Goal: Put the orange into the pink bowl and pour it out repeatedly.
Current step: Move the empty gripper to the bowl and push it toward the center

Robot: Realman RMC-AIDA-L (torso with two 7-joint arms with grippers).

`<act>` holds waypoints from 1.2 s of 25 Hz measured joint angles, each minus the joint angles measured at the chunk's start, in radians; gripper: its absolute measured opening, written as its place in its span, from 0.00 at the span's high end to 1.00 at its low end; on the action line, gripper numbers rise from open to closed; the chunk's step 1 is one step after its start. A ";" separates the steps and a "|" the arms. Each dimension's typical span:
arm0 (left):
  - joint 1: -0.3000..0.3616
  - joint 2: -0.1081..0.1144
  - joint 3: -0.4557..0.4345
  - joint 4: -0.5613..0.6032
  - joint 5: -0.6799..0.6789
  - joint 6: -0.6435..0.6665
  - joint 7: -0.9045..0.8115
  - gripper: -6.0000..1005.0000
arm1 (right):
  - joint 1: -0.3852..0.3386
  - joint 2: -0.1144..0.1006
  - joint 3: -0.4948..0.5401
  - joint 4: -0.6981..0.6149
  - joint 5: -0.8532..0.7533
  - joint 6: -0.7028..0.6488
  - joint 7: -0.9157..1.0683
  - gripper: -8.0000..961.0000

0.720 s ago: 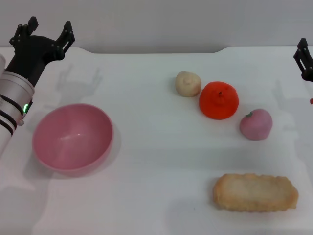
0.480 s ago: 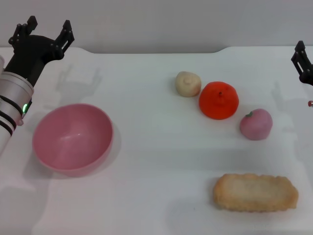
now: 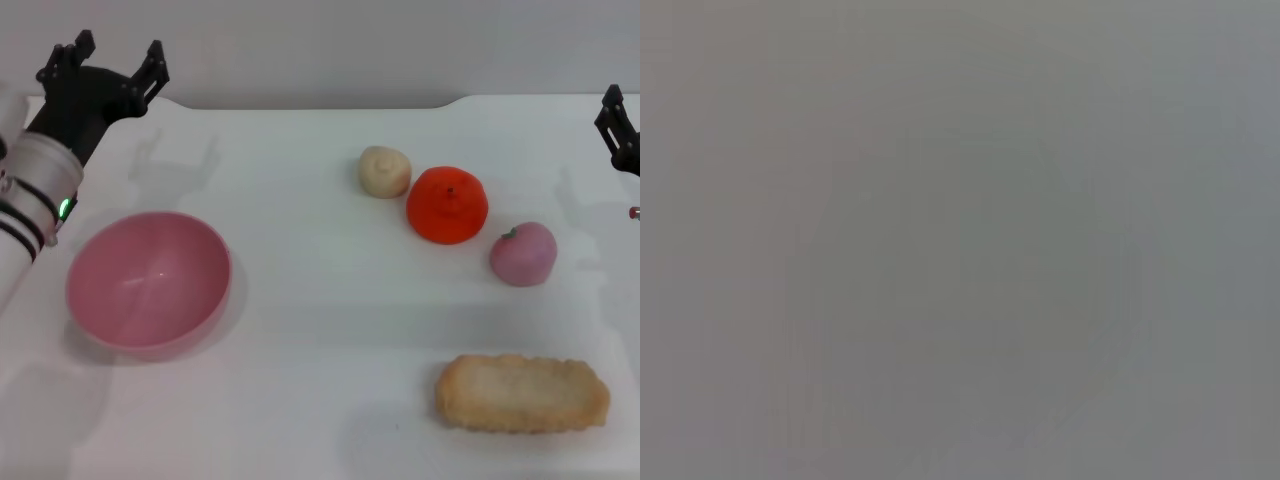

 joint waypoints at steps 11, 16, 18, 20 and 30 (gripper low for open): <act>0.120 0.017 -0.148 0.775 0.085 -0.939 0.084 0.17 | 0.003 0.000 -0.009 -0.001 0.000 0.012 0.001 0.17; 0.112 0.015 -0.178 0.870 0.089 -1.133 0.096 0.17 | 0.008 -0.002 -0.010 0.000 0.000 0.024 0.001 0.17; 0.073 0.012 -0.235 1.056 0.088 -1.584 0.139 0.17 | 0.012 -0.003 -0.010 0.000 0.000 0.028 0.001 0.17; 0.073 0.012 -0.235 1.056 0.088 -1.584 0.139 0.17 | 0.017 -0.004 -0.010 -0.001 0.000 0.031 0.001 0.17; 0.017 0.009 -0.264 1.176 0.100 -2.010 0.196 0.17 | 0.049 -0.005 -0.006 0.020 0.000 0.036 0.002 0.17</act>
